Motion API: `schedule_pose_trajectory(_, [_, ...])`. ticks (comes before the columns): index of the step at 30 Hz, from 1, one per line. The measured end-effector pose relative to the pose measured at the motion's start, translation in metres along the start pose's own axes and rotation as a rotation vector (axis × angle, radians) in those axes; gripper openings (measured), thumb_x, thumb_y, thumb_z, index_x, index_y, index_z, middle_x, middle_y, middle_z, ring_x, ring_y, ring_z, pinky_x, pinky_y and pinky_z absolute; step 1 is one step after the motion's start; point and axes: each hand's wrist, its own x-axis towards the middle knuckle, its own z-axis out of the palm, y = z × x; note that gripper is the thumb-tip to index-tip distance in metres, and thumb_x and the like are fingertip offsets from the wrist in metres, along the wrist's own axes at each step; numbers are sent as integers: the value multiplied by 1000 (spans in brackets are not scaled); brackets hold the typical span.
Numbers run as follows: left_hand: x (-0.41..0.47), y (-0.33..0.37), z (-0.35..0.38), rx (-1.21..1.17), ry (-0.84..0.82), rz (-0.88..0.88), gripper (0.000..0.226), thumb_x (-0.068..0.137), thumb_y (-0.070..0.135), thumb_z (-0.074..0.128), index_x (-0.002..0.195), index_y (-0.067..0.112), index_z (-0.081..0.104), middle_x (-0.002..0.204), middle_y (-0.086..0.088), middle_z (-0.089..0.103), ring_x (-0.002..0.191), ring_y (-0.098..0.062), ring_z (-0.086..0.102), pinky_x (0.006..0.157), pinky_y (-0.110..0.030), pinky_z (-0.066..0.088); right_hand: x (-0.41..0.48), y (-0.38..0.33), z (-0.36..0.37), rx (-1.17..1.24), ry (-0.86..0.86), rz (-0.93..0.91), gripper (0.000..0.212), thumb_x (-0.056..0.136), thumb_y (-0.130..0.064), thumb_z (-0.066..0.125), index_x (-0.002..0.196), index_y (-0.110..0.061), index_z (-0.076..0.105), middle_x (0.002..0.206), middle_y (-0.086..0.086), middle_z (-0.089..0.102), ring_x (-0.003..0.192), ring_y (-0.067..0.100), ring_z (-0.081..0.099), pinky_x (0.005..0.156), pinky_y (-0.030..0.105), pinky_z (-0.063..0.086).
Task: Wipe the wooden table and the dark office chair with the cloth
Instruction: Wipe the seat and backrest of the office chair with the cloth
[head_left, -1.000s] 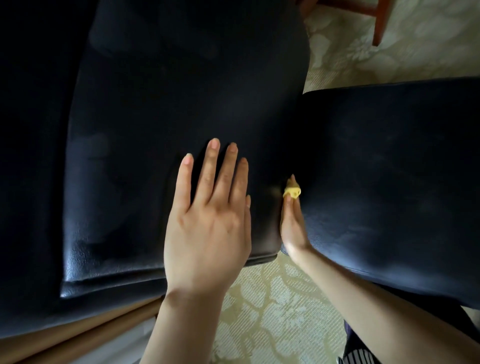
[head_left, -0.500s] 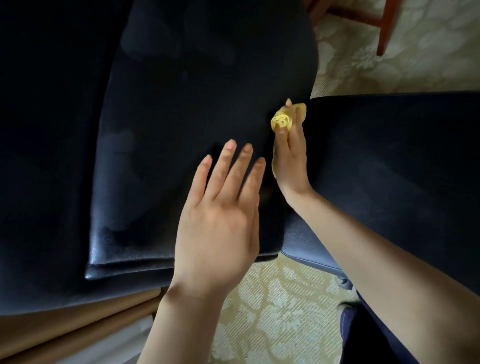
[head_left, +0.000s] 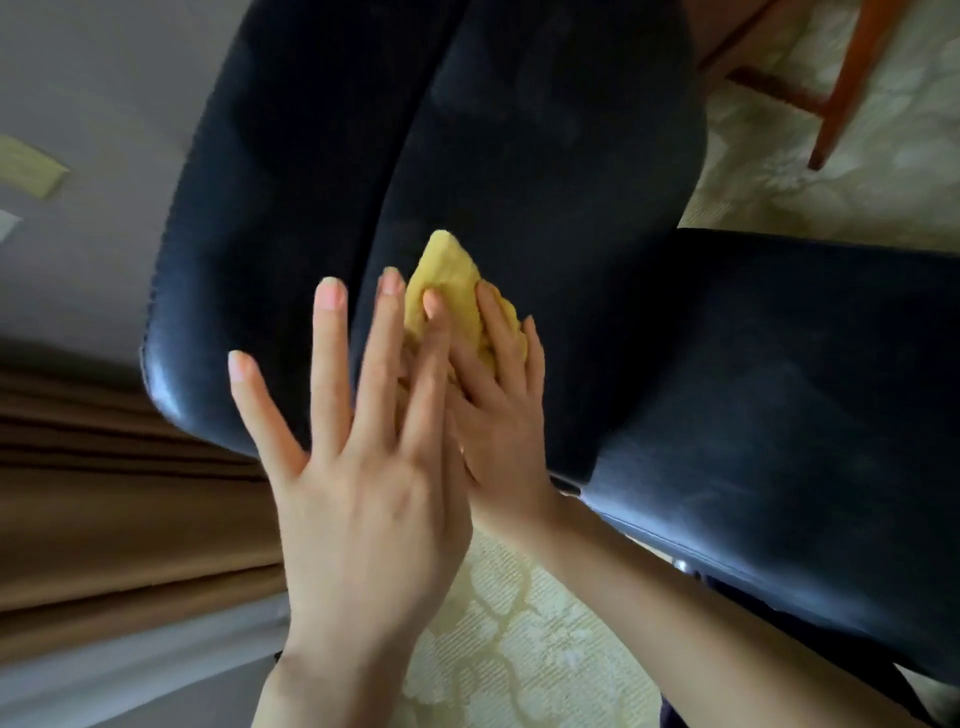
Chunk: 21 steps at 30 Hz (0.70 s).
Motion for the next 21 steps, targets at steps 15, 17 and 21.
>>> schedule_pose_trajectory(15, [51, -34, -35, -99, -150, -366, 82, 90, 40, 44, 151, 7, 1, 159, -12, -6, 146, -32, -3, 115, -52, 2, 4, 73, -27, 468, -24, 1111, 44, 105, -19, 30, 148, -16, 30, 155, 4, 30, 140, 22, 31, 112, 24, 23])
schedule_pose_trajectory(17, [51, -36, -38, -167, -145, -363, 84, 88, 39, 50, 151, 8, 4, 159, -11, 1, 145, -30, 7, 116, -48, 5, 42, 77, -28, 425, 14, 1217, 45, 105, -30, 28, 150, -25, 27, 151, 7, 35, 133, 31, 40, 107, 31, 29])
schedule_pose_trajectory(21, [48, -39, -40, -246, -139, -346, 85, 83, 37, 56, 151, 6, 14, 158, -12, 12, 141, -32, 18, 115, -46, 10, 115, 78, -37, 423, 12, 1247, 47, 103, -40, 26, 150, -36, 21, 153, 6, 31, 135, 33, 35, 109, 43, 27])
